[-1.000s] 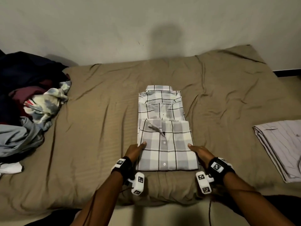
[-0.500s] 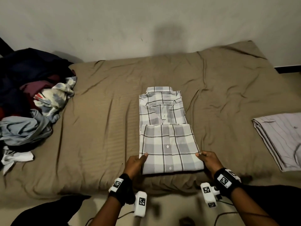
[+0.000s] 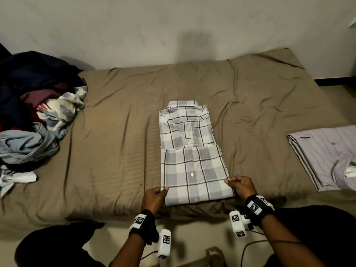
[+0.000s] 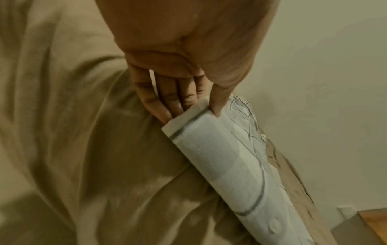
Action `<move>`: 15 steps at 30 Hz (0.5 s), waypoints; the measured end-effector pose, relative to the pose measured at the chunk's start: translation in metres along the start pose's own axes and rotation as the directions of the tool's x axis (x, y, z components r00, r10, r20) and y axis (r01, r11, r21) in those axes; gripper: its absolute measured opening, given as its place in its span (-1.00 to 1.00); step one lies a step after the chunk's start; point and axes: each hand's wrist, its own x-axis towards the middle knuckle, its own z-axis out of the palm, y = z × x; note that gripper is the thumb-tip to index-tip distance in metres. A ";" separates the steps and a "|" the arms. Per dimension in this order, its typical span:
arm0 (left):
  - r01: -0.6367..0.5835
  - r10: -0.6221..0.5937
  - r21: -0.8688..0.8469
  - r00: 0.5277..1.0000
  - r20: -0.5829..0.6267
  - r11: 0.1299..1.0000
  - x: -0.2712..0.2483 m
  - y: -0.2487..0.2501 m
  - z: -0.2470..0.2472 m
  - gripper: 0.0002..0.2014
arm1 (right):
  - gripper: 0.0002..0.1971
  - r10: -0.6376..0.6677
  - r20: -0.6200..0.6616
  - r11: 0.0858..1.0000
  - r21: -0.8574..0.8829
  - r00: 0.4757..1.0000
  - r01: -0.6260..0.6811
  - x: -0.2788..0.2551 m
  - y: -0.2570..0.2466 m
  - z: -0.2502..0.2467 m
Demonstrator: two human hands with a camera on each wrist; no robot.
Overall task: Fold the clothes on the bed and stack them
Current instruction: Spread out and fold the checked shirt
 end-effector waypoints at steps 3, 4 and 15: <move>-0.022 0.024 0.073 0.999 -0.024 0.997 0.002 -0.003 -0.004 -0.69 | -0.52 0.015 0.042 0.999 -0.042 0.999 -0.013 -0.007 0.000 0.000; -0.008 0.010 0.074 1.000 -0.029 0.997 0.002 -0.004 -0.004 -0.64 | -0.53 0.026 0.041 0.998 -0.055 0.999 -0.024 -0.009 0.002 0.000; 0.041 -0.003 0.241 0.987 -0.159 0.970 -0.021 0.009 -0.005 -0.69 | -0.64 0.017 -0.147 0.916 -0.394 0.989 -0.075 -0.042 -0.014 -0.006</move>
